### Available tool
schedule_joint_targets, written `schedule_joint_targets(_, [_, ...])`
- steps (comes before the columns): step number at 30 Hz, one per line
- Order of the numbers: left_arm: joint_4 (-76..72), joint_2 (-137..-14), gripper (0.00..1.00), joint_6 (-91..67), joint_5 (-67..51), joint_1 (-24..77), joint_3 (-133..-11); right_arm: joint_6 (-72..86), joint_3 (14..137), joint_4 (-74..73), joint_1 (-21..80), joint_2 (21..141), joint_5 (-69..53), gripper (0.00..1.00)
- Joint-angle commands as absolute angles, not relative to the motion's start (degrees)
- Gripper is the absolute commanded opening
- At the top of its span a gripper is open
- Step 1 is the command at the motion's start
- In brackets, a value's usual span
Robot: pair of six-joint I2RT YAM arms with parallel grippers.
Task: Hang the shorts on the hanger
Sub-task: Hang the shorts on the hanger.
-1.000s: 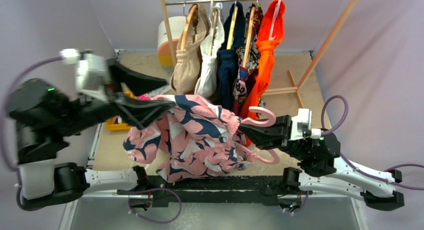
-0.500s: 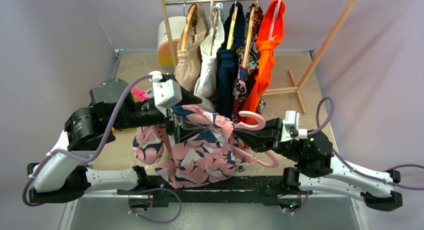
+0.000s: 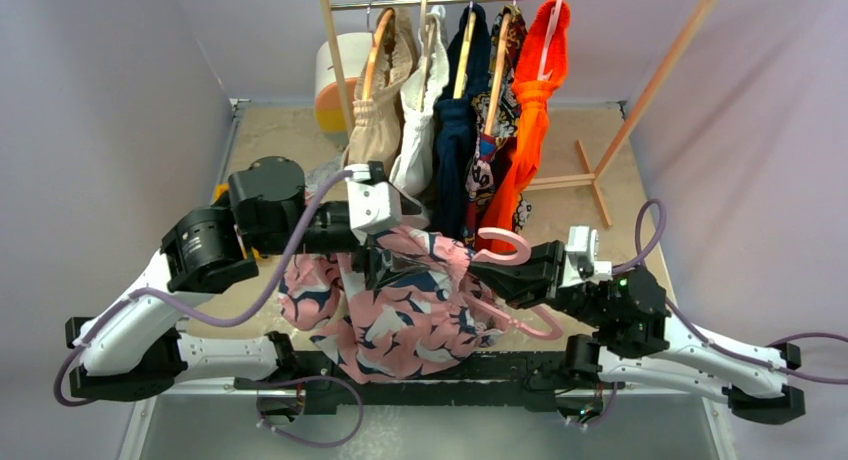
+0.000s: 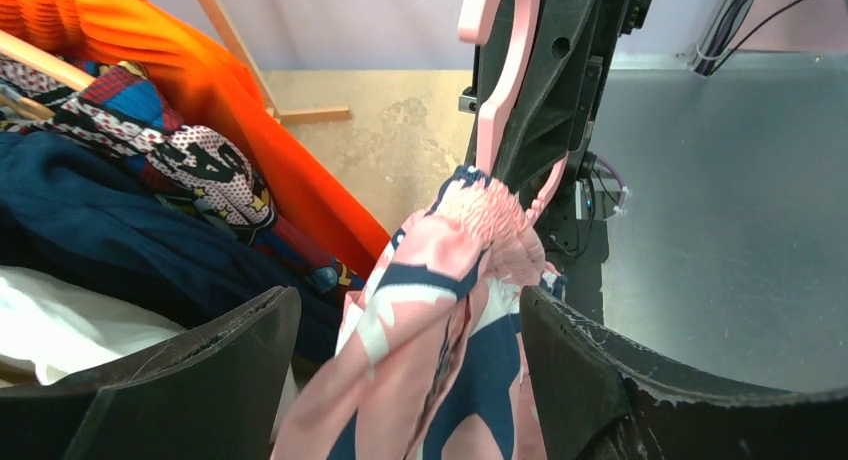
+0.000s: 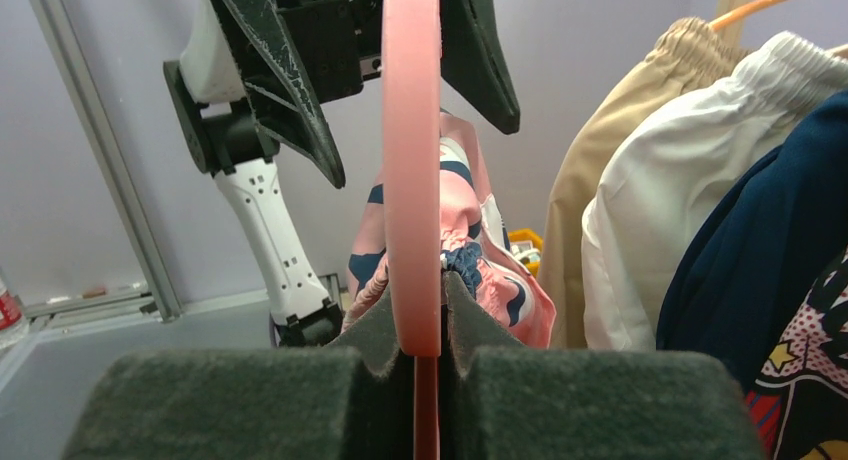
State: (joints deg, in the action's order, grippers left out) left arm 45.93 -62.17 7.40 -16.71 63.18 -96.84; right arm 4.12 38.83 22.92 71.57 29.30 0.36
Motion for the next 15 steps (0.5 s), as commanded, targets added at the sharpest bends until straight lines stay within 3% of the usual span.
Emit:
schedule_joint_targets(1, [44.50,-62.16,0.79,11.94,-19.10,63.51,-96.69,4.34,39.52,25.03,71.59,29.78,-0.65,0.00])
schedule_joint_targets(15, [48.15,-64.72,0.79,13.77,-20.23,63.99,-92.22,4.14,38.77,24.70,71.54,29.37,-1.71,0.00])
